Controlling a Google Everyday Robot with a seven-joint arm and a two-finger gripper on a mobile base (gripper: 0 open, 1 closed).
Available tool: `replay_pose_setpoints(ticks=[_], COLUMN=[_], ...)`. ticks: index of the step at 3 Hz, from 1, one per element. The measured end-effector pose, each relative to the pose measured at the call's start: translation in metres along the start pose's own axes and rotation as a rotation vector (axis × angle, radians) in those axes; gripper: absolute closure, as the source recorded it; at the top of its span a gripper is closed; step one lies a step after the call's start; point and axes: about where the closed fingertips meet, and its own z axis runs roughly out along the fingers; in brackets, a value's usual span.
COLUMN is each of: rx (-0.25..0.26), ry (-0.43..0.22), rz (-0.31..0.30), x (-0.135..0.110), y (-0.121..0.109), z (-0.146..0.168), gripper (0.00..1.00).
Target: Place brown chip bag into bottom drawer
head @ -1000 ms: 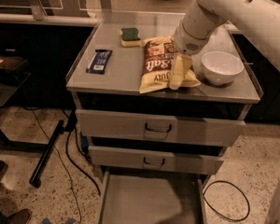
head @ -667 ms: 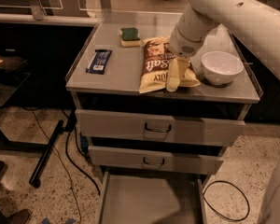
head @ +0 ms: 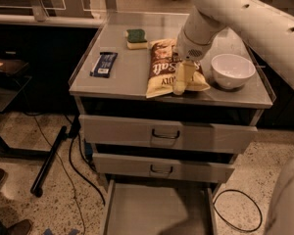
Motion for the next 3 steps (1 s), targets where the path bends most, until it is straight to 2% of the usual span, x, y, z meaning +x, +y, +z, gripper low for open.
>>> replay_pose_setpoints(ticks=[3], rx=[0.0], ry=[0.0], rz=[0.0], x=[0.0], y=[0.0], z=[0.0001], gripper=[0.88])
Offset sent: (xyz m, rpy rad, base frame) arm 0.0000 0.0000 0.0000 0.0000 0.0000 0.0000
